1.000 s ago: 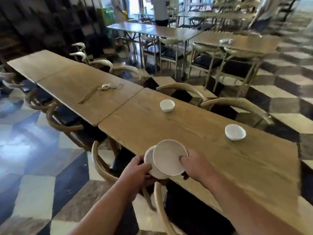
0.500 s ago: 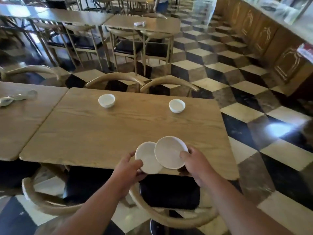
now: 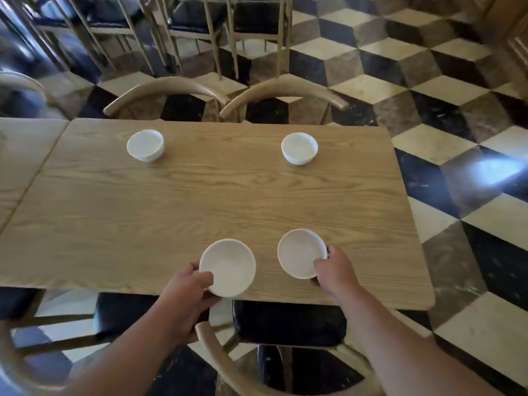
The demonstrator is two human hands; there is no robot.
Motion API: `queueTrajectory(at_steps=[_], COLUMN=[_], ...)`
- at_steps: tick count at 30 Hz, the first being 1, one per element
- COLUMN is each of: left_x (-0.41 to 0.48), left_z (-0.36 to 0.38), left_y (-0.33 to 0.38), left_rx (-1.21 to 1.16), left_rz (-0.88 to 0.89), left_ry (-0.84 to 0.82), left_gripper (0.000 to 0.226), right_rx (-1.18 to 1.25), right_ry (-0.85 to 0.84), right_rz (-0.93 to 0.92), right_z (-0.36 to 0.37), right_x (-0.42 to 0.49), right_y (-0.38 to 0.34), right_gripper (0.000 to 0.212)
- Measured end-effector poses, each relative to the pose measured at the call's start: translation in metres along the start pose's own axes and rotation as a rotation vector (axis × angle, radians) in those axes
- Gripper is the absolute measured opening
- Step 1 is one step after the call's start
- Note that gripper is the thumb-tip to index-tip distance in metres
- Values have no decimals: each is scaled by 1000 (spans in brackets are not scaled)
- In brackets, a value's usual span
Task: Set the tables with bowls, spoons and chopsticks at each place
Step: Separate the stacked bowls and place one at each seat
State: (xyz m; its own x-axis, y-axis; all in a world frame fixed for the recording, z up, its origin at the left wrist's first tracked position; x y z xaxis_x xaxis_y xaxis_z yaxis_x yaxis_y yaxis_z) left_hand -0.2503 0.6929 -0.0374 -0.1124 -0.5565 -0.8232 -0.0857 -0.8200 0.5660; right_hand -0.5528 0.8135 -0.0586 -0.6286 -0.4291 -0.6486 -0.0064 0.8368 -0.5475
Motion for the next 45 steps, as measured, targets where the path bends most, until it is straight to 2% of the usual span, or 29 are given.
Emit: queueTrajectory(at_steps=[20,26,28,30,32,35,39,42,45], left_x=[41,48,49,50,51,55,79,101,114], left_z=[34,18,5,-12,-34,-74,-127,-142,-143], left_y=[1,0,5,14,27,46,59,60,55], left_rx=[-76,-141,-187,-236,-265,-288,-281,-249,-192], left_rz=[-77,-88,-91,-82,-61,-26,-12,-17,-41], left_ry=[1,15,21,23,26,38,47,33,18], left_gripper=[37,33,32,28,28,30,37,38,41], right_rx=[6,-38,-172,-384,-504,-684,-894,-990,-931], right_ry=[23,40,98,254,385,467,384,282,160], right_rz=[32,59,40,-78,-279,-501,-457,-379,-240], right_z=[1,4,2,-2,5,47,120,148,153], right_x=[47,43,36,23,5,-17,-21,-3,10], right_y=[9,8,4,-9,-36,-87,-144,-169,-164], right_gripper=[25,14,33,52,50,48,58,46,36])
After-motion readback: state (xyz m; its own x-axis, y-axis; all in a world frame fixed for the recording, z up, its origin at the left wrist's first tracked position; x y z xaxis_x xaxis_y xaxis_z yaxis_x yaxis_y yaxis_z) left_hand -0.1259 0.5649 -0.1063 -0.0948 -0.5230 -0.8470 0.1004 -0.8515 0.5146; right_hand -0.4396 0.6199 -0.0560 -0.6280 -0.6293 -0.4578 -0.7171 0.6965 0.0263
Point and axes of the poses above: each hand's wrist, its own x-axis towards the middle knuckle, its own z-axis out of the palm, y = z × x, the point moved 7 cm from there along x, towards the middle knuckle, and after that the axes turned 11 degrees about -x, right-handed, at the moved point
